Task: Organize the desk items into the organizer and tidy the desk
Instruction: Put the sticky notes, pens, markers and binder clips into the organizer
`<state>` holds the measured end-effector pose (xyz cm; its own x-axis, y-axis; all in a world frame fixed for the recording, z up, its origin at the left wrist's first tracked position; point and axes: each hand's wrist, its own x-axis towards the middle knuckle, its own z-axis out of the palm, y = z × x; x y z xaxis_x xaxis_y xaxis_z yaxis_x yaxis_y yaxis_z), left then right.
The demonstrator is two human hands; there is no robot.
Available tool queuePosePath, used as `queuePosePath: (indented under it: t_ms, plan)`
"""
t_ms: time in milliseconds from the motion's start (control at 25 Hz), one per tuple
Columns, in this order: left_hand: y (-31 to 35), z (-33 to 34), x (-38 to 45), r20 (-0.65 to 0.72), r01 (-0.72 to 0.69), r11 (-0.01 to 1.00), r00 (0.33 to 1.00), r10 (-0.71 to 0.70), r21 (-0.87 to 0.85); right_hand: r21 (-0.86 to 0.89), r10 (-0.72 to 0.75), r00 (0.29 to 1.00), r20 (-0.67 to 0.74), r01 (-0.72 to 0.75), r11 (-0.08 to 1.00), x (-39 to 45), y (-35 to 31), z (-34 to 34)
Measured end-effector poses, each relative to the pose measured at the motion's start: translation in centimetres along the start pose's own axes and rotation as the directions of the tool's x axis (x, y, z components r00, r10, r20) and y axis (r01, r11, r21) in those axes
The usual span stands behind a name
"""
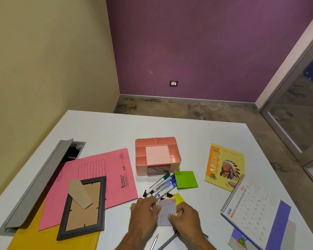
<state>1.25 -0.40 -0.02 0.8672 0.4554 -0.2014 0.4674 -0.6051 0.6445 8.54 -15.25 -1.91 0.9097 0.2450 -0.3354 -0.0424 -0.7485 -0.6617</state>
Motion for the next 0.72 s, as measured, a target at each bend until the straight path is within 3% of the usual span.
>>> queuePosePath:
  t_ms: [120,200,320,400,560,720]
  plan:
    - [1.8,-2.5,0.8,0.005,-0.029,0.953,0.999,0.032,-0.303,0.181,-0.037,0.986,-0.161,0.066,0.981,0.5,-0.1,-1.0]
    - [3.0,-5.0,2.3,-0.042,-0.078,0.924,0.997,0.067,-0.373,0.086,-0.021,0.974,-0.228,0.041,0.995,1.2,0.4,-1.7]
    - [4.1,-8.4,6.5,-0.201,-0.18,0.926,0.973,0.117,-0.333,-0.265,0.108,0.992,-0.071,-0.123,0.956,1.9,0.9,-2.4]
    - [4.6,-10.5,9.9,-0.293,-0.201,0.927,0.95,0.107,-0.315,-0.361,0.192,0.981,0.026,-0.17,0.917,2.4,0.8,-2.7]
    - [4.8,-13.5,15.8,-0.453,-0.202,0.961,0.886,0.098,-0.187,-0.317,0.263,0.96,0.091,-0.223,0.922,3.1,-0.2,-3.0]
    - [4.5,-14.1,18.9,-0.435,-0.132,0.989,0.896,0.09,-0.067,-0.185,0.237,0.958,0.159,-0.207,0.961,4.0,0.0,-3.7]
